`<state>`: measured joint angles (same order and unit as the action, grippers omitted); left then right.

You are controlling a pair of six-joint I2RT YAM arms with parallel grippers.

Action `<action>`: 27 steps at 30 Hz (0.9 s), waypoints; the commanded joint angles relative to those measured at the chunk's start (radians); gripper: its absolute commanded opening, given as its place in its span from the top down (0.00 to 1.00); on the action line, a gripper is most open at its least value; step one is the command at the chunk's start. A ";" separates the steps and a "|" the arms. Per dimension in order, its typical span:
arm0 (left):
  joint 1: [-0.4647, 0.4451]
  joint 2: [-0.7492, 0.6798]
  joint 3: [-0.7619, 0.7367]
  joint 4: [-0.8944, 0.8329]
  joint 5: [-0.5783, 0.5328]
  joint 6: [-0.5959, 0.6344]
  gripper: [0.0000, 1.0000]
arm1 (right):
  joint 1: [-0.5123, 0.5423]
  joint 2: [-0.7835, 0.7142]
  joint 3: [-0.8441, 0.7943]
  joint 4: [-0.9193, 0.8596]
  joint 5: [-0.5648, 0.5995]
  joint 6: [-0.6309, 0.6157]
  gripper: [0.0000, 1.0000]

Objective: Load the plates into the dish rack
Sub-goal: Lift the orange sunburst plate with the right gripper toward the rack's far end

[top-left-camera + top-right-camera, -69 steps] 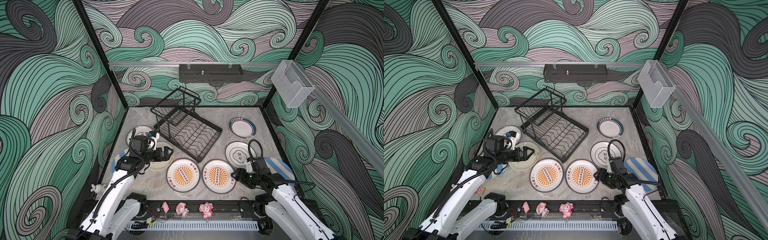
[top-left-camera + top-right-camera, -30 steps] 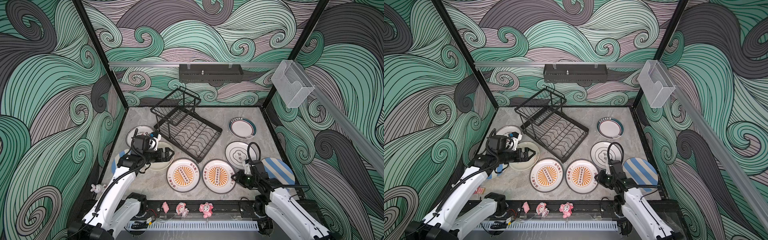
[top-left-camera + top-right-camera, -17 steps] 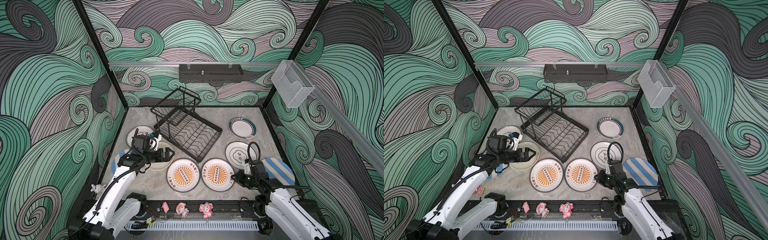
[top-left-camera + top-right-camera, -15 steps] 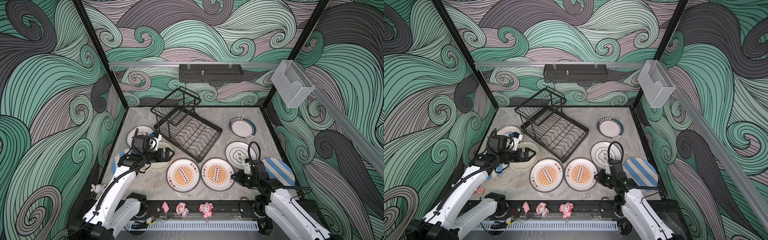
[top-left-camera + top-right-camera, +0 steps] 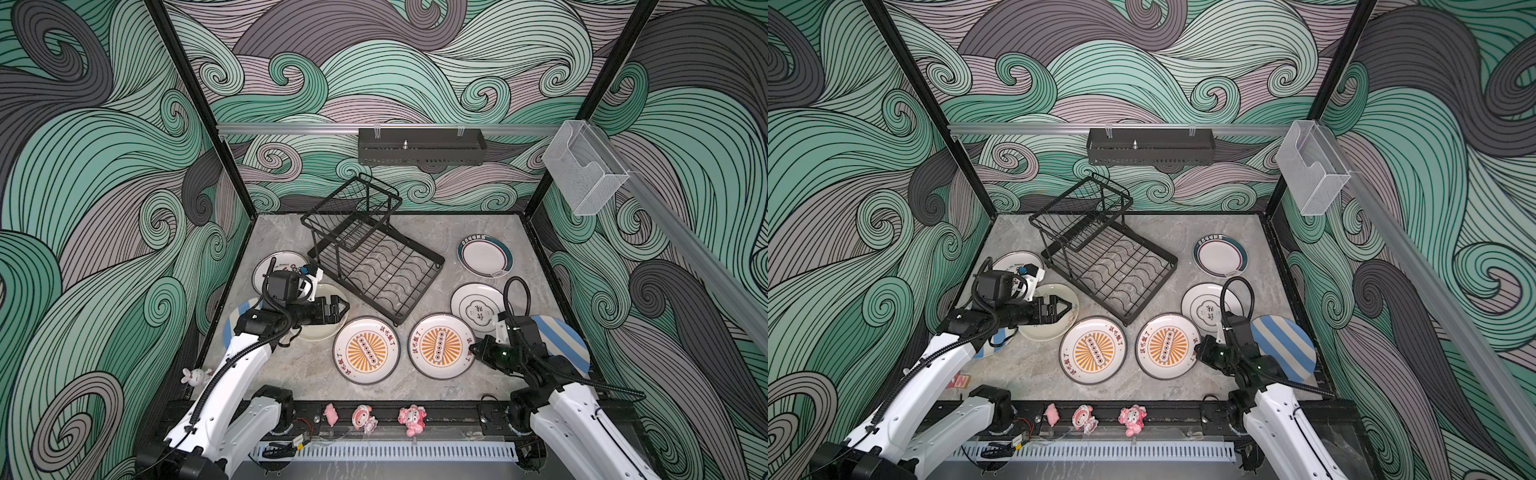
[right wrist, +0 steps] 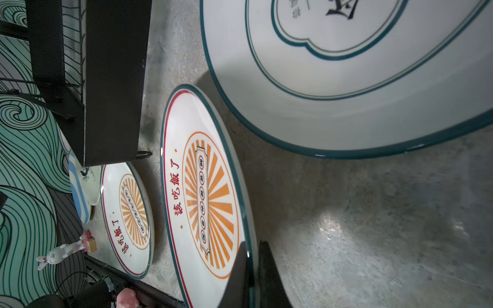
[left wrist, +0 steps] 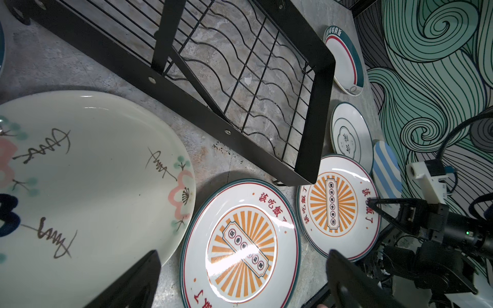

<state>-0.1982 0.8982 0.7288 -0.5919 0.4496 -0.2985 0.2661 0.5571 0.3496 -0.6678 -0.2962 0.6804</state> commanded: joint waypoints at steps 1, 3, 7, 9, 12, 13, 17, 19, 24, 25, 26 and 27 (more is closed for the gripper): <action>-0.006 -0.019 0.035 -0.031 -0.002 0.004 0.01 | -0.001 0.003 0.086 -0.040 0.038 -0.041 1.00; -0.005 -0.021 0.038 -0.032 -0.009 0.003 0.01 | 0.000 -0.002 0.123 -0.060 0.050 -0.065 1.00; -0.006 0.001 0.094 -0.064 -0.040 0.025 0.01 | 0.000 0.024 0.217 -0.076 0.049 -0.113 1.00; -0.006 0.017 0.137 -0.082 -0.067 0.033 0.01 | 0.000 0.073 0.284 -0.076 0.048 -0.147 1.00; -0.004 0.037 0.192 -0.095 -0.131 0.035 0.02 | -0.002 0.199 0.418 -0.079 0.059 -0.228 1.00; -0.004 0.043 0.211 -0.098 -0.151 0.039 0.01 | -0.005 0.251 0.469 -0.086 0.066 -0.261 1.00; 0.006 0.058 0.259 -0.119 -0.198 0.055 0.01 | -0.010 0.423 0.640 -0.083 0.108 -0.376 1.00; 0.021 0.059 0.269 -0.107 -0.205 0.058 0.01 | -0.009 0.474 0.695 -0.043 0.136 -0.431 1.00; 0.080 0.071 0.289 -0.075 -0.181 0.049 0.01 | -0.012 0.568 0.817 0.052 0.113 -0.480 1.00; 0.087 0.073 0.293 -0.073 -0.183 0.051 0.01 | -0.011 0.587 0.840 0.067 0.093 -0.482 1.00; 0.094 0.073 0.294 -0.066 -0.180 0.052 0.01 | -0.010 0.609 0.866 0.091 0.066 -0.489 1.00; 0.100 0.074 0.288 -0.052 -0.173 0.054 0.01 | -0.009 0.632 0.896 0.108 0.057 -0.490 1.00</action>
<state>-0.1165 0.9714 0.9825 -0.6571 0.2787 -0.2607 0.2558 1.1606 1.1648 -0.6846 -0.1894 0.2340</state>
